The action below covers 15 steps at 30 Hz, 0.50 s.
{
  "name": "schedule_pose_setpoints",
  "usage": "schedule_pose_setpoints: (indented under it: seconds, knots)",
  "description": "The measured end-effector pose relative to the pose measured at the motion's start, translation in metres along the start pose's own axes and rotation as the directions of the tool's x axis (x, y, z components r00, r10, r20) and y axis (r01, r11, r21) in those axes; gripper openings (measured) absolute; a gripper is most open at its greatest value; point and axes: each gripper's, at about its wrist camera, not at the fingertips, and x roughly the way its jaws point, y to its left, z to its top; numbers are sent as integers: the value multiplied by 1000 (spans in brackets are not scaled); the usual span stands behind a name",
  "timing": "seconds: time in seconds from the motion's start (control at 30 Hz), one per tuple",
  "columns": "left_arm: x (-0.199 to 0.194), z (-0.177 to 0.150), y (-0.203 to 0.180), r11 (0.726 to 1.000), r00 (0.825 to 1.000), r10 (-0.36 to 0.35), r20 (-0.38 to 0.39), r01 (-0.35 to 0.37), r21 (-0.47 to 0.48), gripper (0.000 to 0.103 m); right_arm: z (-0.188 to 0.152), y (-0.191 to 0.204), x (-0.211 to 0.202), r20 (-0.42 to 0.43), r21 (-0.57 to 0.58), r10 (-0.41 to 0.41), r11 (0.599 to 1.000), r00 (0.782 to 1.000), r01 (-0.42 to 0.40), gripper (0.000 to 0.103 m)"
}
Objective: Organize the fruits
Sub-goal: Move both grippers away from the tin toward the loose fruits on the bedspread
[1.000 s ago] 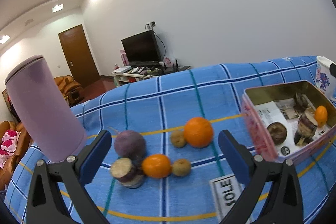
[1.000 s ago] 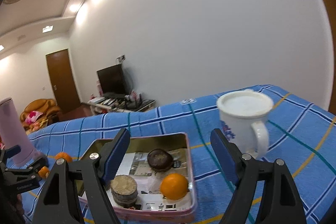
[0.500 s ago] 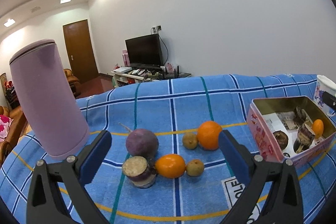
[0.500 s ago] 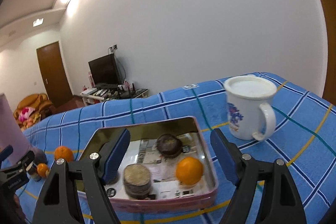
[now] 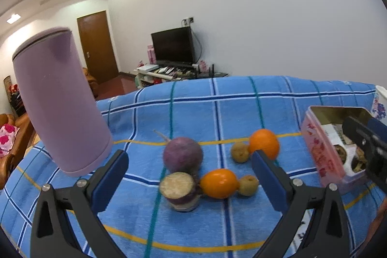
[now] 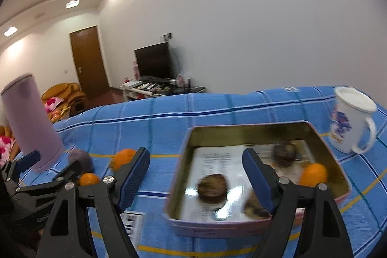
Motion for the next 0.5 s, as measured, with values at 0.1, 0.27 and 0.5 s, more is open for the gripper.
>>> schedule_pose_setpoints:
  seconds: [0.1,0.27,0.5]
  knots:
    - [5,1,8,1000,1000,15,-17,-16,-12,103,-1,17,4,-14,-23,27,999,1000,-28,80]
    - [15,9,37,996,996,84,-44,-85,-34,103,-5,34,16,-71,-23,68,997,995,-70,80]
    - [33,12,83,981,978,179,-108,-186,-60,103,-14,69,35,-198,-120,110,984,974,-135,52]
